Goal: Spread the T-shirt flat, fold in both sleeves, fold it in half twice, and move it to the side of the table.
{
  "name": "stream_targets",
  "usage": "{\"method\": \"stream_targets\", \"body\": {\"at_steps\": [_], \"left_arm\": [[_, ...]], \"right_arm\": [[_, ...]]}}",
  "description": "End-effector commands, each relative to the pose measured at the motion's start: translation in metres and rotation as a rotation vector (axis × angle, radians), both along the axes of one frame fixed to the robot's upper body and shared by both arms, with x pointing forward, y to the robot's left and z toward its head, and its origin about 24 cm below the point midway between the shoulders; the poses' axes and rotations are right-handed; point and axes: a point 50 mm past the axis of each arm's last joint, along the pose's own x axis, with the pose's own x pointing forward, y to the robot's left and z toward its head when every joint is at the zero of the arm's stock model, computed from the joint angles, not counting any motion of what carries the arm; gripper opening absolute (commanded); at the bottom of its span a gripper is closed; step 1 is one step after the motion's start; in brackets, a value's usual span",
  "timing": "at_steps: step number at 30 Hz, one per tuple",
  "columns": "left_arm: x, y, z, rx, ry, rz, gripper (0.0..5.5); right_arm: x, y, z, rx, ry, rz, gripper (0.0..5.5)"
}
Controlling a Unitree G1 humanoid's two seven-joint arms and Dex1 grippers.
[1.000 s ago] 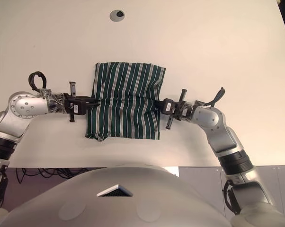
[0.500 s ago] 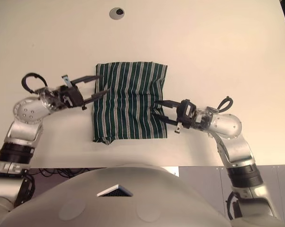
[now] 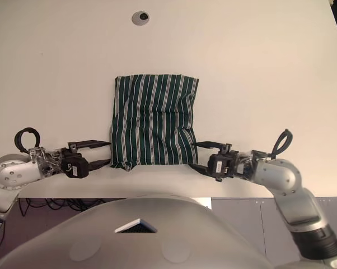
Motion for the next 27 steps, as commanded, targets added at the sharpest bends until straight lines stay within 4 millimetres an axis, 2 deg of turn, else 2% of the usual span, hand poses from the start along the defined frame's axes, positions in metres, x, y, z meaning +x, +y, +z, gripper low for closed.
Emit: {"method": "stream_targets", "body": {"at_steps": [1,6,11,14,17,21,27], "left_arm": [[0.0,-0.006,-0.003,0.072,0.003,-0.068,2.55],[-0.001,-0.022,-0.014,0.069,-0.032,-0.146,2.55],[-0.004,-0.033,-0.022,0.085,-0.006,-0.241,2.55],[-0.005,-0.038,-0.033,0.097,0.06,-0.263,2.55],[-0.006,-0.035,-0.047,0.14,0.119,-0.265,2.0],[0.005,-0.025,-0.056,0.196,0.139,-0.216,1.25],[0.009,-0.017,-0.055,0.166,0.233,-0.141,0.27]], "right_arm": [[-0.001,0.001,-0.013,-0.048,-0.025,-0.038,2.83],[0.012,0.015,-0.031,-0.054,-0.062,-0.074,2.83],[0.014,0.025,-0.051,-0.112,-0.067,-0.027,2.83],[0.015,0.029,-0.058,-0.14,-0.063,0.002,2.83],[0.007,0.028,-0.072,-0.202,-0.03,0.03,2.26],[0.005,0.017,-0.085,-0.299,0.012,0.032,1.45],[0.006,0.001,-0.083,-0.329,0.072,-0.005,0.39]]}}
